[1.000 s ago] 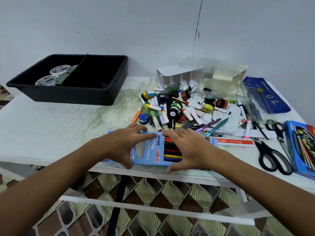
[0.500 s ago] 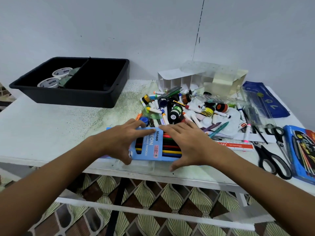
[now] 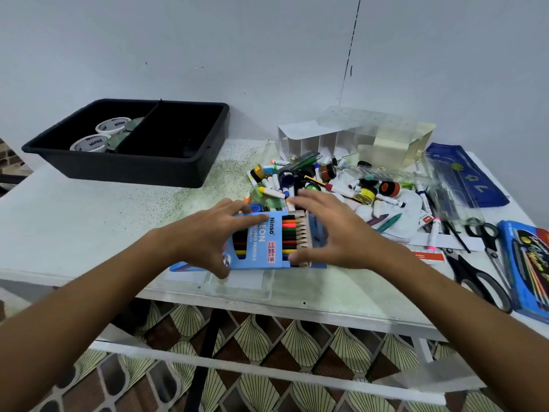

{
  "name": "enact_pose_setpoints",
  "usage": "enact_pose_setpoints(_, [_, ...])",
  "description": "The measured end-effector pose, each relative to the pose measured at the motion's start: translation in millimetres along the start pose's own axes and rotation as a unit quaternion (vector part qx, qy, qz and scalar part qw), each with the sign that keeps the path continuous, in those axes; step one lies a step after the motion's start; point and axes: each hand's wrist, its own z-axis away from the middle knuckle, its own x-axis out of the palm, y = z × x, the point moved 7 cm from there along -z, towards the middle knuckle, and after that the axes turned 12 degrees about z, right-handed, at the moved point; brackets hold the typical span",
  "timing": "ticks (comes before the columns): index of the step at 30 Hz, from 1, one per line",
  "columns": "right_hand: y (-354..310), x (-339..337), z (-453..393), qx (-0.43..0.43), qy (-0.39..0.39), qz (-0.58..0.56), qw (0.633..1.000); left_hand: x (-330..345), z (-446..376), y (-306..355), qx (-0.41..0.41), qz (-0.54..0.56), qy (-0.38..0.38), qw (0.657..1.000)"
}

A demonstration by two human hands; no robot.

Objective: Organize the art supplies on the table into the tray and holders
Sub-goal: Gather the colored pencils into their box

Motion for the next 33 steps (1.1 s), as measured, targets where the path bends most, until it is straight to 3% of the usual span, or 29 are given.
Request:
enact_pose_setpoints(3, [25, -1, 4, 0.094, 0.035, -0.308, 0.946, -2, 5, -8, -0.006, 0.006, 0.007, 1.000])
enact_pose_setpoints(9, [36, 47, 1, 0.208, -0.027, -0.522, 0.827, 2, 2, -3, -0.006, 0.027, 0.003, 1.000])
enact_pose_setpoints(12, [38, 54, 0, 0.229, 0.001, -0.547, 0.805, 3, 3, -3, -0.005, 0.030, 0.002, 1.000])
enact_pose_setpoints(19, [40, 50, -5, 0.238, 0.039, -0.507, 0.827, 3, 4, -3, -0.005, 0.028, 0.009, 1.000])
enact_pose_setpoints(24, [30, 52, -11, 0.225, 0.053, -0.539, 0.810, 0, -3, 9, 0.007, 0.008, 0.029, 1.000])
enact_pose_setpoints(29, [29, 53, -12, 0.203, 0.008, -0.604, 0.771, -9, -2, 6, -0.002, 0.007, 0.040, 0.999])
enact_pose_setpoints(33, [30, 57, -13, 0.207, -0.004, -0.611, 0.764, -9, -2, 6, -0.001, 0.020, 0.039, 0.999])
